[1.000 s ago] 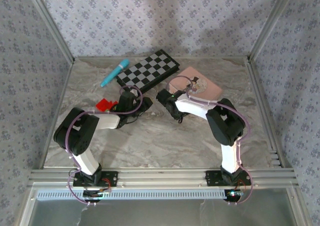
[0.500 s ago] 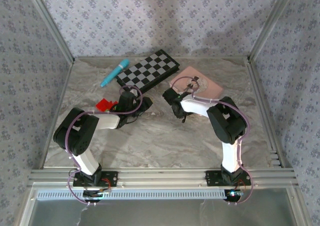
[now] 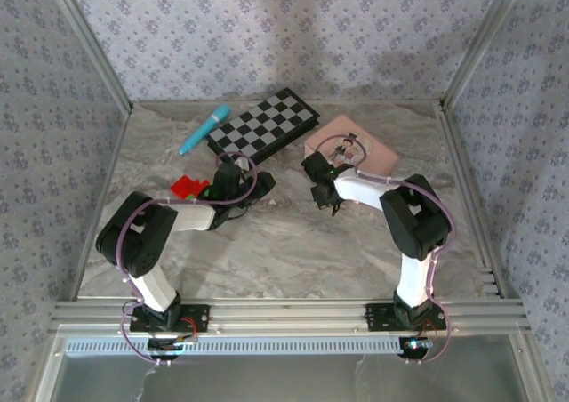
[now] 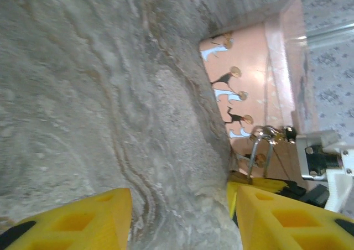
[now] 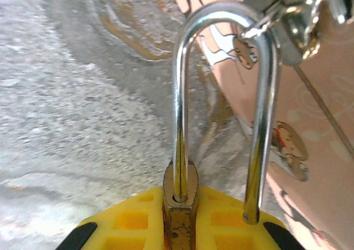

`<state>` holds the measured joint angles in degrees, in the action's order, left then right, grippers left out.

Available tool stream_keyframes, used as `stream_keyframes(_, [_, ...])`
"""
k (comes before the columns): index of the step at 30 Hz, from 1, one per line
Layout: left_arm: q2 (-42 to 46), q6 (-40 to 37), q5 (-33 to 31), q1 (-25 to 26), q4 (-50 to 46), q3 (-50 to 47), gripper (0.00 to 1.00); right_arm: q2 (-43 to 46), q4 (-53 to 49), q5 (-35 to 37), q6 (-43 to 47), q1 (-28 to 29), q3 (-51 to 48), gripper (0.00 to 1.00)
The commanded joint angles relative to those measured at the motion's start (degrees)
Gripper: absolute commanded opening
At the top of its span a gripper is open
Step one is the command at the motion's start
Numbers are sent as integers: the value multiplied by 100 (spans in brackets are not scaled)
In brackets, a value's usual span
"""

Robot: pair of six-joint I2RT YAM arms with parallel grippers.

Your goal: Unlock the padlock with the key

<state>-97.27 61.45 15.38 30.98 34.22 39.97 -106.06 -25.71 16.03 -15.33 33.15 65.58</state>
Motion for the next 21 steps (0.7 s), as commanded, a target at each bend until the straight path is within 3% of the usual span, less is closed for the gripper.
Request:
stream_keyframes(1, [-285, 54, 316, 119, 617, 170, 51, 454, 268, -1424, 217, -282, -331, 2])
stream_keyframes(7, [-1010, 222, 682, 423, 1535, 697, 50, 858, 619, -3582, 662, -1033, -697, 0])
stream_keyframes(11, [-1531, 414, 888, 579, 2015, 1167, 50, 964, 845, -4510, 655, -1409, -911, 0])
stream_keyframes(21, [-2361, 468, 941, 963, 1625, 2150, 48, 910, 1082, -5145, 678, -1587, -1106, 0])
